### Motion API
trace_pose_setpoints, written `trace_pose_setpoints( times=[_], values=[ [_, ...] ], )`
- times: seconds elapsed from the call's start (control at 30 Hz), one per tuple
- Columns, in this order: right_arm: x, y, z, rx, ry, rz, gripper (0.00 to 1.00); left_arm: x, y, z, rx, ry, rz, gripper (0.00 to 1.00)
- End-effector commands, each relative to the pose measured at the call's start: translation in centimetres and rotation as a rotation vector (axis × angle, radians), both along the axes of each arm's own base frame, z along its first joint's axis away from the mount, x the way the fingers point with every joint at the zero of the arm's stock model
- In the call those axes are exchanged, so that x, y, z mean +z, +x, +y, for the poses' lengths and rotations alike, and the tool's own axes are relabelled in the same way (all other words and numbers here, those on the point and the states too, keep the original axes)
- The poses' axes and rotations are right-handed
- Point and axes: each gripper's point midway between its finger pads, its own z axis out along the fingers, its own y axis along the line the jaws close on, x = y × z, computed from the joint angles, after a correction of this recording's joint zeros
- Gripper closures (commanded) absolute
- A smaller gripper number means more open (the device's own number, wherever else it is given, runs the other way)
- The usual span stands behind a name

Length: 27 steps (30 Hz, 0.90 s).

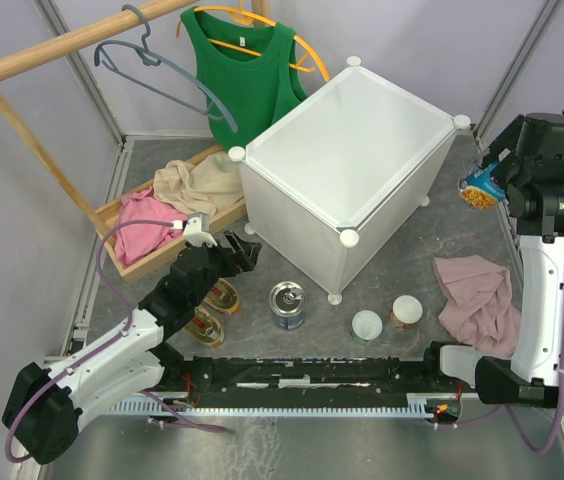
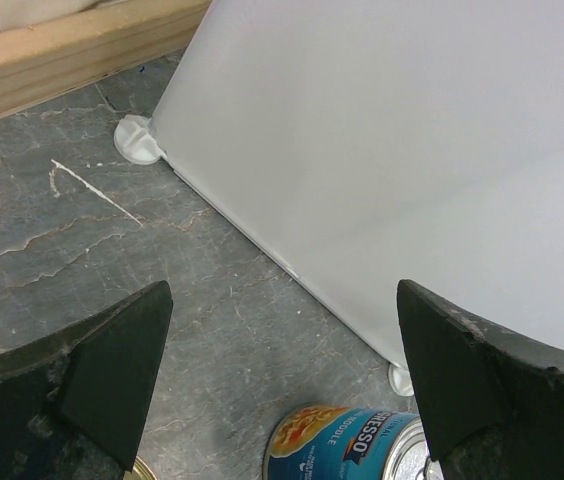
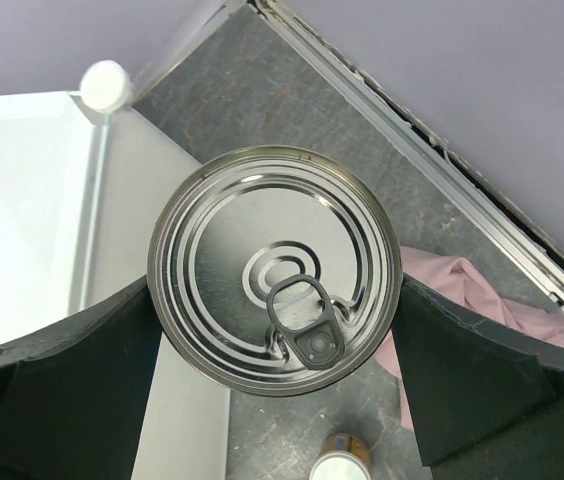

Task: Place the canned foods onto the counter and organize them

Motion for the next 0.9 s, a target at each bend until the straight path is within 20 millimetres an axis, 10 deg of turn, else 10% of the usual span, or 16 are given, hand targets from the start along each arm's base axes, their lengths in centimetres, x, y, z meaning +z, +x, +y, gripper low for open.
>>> trace_pose_setpoints(
  times=[0.0,0.87],
  values=[
    [7.3,2.0,0.6,0.029,-0.001,-0.267,0.99,0.8,0.4,-0.3,0.008,-0.047,-0.018,0.01],
    [13.9,9.4,6.1,0.201,-0.03,-0.413,0.99,1.1,0.8,-0.7,0.002,-0.039,-0.016,0.01]
  ],
)
